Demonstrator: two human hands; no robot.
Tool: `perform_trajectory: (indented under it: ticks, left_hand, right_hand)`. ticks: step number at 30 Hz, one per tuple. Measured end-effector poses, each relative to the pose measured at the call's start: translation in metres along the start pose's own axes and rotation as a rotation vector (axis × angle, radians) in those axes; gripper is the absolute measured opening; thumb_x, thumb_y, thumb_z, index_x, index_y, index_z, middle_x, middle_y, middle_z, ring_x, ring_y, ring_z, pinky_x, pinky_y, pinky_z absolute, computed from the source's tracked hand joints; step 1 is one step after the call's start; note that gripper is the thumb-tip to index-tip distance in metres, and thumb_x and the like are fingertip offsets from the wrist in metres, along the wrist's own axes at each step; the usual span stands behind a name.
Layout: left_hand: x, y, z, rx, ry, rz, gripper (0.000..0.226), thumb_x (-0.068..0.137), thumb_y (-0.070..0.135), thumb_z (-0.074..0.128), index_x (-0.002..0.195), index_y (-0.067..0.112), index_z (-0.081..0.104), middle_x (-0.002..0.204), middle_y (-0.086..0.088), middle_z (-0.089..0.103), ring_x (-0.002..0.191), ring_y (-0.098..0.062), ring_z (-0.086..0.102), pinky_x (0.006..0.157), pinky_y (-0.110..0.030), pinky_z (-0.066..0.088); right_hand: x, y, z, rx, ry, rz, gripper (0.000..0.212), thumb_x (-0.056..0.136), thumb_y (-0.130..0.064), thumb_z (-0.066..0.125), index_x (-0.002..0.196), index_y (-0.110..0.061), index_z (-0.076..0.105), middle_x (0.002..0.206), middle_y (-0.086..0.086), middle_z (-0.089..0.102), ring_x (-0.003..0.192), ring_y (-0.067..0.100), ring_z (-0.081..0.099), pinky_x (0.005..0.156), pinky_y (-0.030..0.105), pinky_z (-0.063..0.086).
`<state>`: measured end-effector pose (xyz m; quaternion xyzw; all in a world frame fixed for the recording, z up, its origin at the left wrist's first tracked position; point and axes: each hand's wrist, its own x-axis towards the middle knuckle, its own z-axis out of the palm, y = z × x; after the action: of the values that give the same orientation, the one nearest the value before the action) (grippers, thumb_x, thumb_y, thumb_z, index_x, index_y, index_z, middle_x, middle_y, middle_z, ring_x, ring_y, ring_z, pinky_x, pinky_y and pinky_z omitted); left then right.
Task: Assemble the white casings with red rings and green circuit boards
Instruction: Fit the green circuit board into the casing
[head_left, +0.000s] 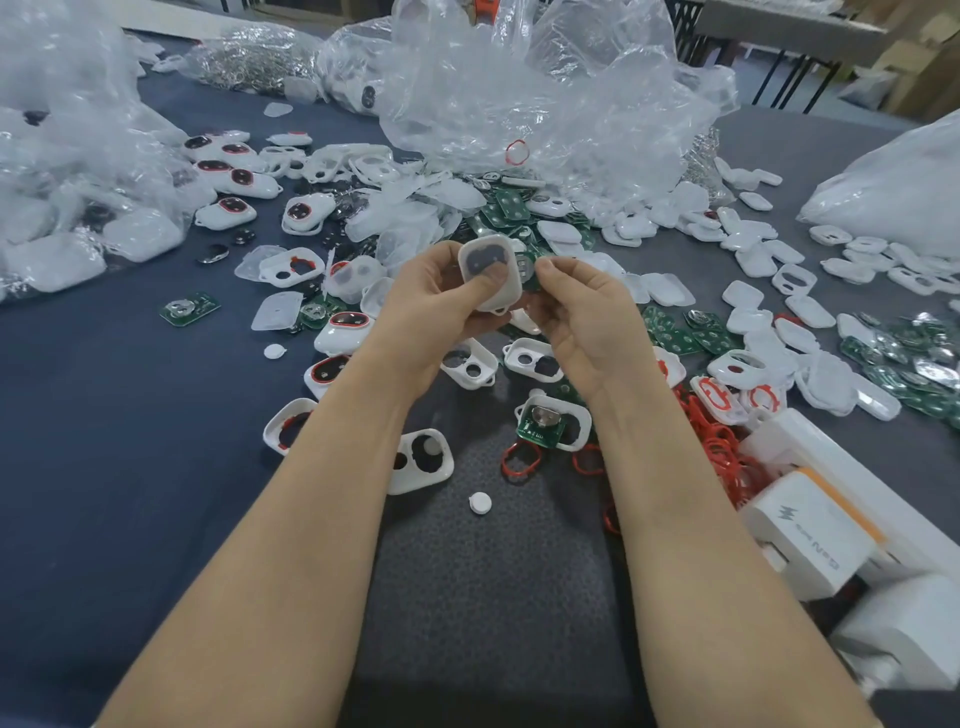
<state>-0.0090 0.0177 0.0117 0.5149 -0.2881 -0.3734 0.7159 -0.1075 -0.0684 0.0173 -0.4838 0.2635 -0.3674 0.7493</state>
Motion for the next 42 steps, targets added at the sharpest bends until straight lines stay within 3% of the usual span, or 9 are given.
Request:
perform_trajectory:
  ticks: [7, 10, 13, 19, 22, 27, 32, 39, 42]
  left_hand:
    - [0.001, -0.003, 0.001, 0.052, 0.074, 0.028, 0.009, 0.091, 0.005, 0.061, 0.086, 0.011, 0.056, 0.086, -0.01, 0.064, 0.081, -0.023, 0.066, 0.071, -0.028, 0.06]
    - [0.004, -0.006, 0.001, 0.266, 0.139, 0.099, 0.014, 0.091, 0.007, 0.063, 0.082, 0.015, 0.055, 0.085, -0.015, 0.063, 0.081, -0.026, 0.062, 0.081, -0.047, 0.056]
    - [0.004, -0.006, 0.0, 0.352, 0.134, 0.128, 0.017, 0.091, 0.008, 0.063, 0.08, 0.019, 0.055, 0.084, -0.013, 0.064, 0.082, -0.024, 0.06, 0.087, -0.055, 0.052]
    - [0.005, -0.008, -0.005, 0.319, 0.05, 0.109, 0.01, 0.091, 0.009, 0.063, 0.086, 0.015, 0.057, 0.087, -0.012, 0.065, 0.085, -0.024, 0.062, 0.089, -0.052, 0.051]
    - [0.004, -0.007, -0.005, 0.219, 0.007, 0.089, 0.009, 0.091, 0.007, 0.062, 0.087, 0.014, 0.058, 0.087, -0.009, 0.064, 0.085, -0.021, 0.064, 0.083, -0.036, 0.055]
    - [0.003, -0.005, -0.006, 0.062, 0.023, 0.044, 0.009, 0.09, 0.003, 0.061, 0.092, 0.01, 0.058, 0.087, -0.006, 0.065, 0.086, -0.021, 0.063, 0.086, -0.032, 0.055]
    - [0.002, -0.004, -0.007, 0.06, 0.035, 0.01, 0.009, 0.09, 0.001, 0.06, 0.094, 0.009, 0.059, 0.09, -0.008, 0.064, 0.086, -0.02, 0.063, 0.085, -0.032, 0.055]
    - [0.004, -0.009, -0.011, 0.356, 0.075, 0.129, 0.016, 0.09, 0.007, 0.063, 0.083, 0.02, 0.057, 0.077, 0.0, 0.065, 0.071, -0.009, 0.061, 0.066, -0.02, 0.051]
    - [0.005, -0.009, -0.011, 0.516, 0.051, 0.191, 0.018, 0.09, 0.01, 0.064, 0.08, 0.022, 0.055, 0.075, -0.001, 0.063, 0.067, -0.008, 0.057, 0.065, -0.021, 0.047]
  right_hand:
    - [0.0, 0.014, 0.008, -0.181, 0.086, -0.14, 0.026, 0.096, -0.004, 0.051, 0.073, -0.012, 0.059, 0.058, -0.002, 0.057, 0.048, 0.005, 0.049, 0.053, 0.016, 0.044]
    - [0.002, 0.011, 0.0, -0.532, 0.088, -0.209, 0.025, 0.096, -0.005, 0.052, 0.077, -0.02, 0.061, 0.069, -0.001, 0.062, 0.057, 0.005, 0.056, 0.061, 0.018, 0.049]
    - [0.005, 0.005, -0.007, -0.53, 0.054, -0.161, 0.026, 0.094, -0.001, 0.051, 0.08, -0.02, 0.061, 0.072, -0.001, 0.063, 0.054, 0.0, 0.058, 0.058, 0.014, 0.048]
    - [0.007, 0.001, -0.015, -0.366, -0.051, -0.103, 0.018, 0.095, -0.003, 0.053, 0.081, -0.013, 0.06, 0.066, -0.004, 0.063, 0.06, 0.01, 0.054, 0.066, 0.023, 0.049]
    - [0.005, 0.001, -0.013, -0.308, -0.06, -0.131, 0.022, 0.095, 0.001, 0.05, 0.079, -0.012, 0.059, 0.065, -0.003, 0.06, 0.064, 0.012, 0.051, 0.069, 0.026, 0.046]
    - [0.001, 0.006, 0.003, -0.09, 0.002, -0.065, 0.024, 0.095, 0.002, 0.048, 0.076, -0.01, 0.057, 0.066, 0.003, 0.055, 0.053, 0.007, 0.048, 0.056, 0.016, 0.045]
    - [-0.002, 0.013, 0.009, -0.009, 0.044, -0.012, 0.029, 0.095, 0.001, 0.048, 0.071, -0.013, 0.057, 0.058, -0.001, 0.058, 0.052, 0.009, 0.049, 0.058, 0.021, 0.043]
    - [-0.001, 0.003, -0.007, -0.572, -0.04, -0.129, 0.024, 0.093, 0.002, 0.052, 0.082, -0.017, 0.06, 0.074, -0.001, 0.064, 0.056, -0.002, 0.061, 0.065, 0.014, 0.052]
    - [-0.001, 0.001, -0.011, -0.727, -0.029, -0.156, 0.024, 0.089, 0.002, 0.055, 0.084, -0.022, 0.058, 0.074, 0.0, 0.064, 0.062, 0.004, 0.061, 0.073, 0.026, 0.055]
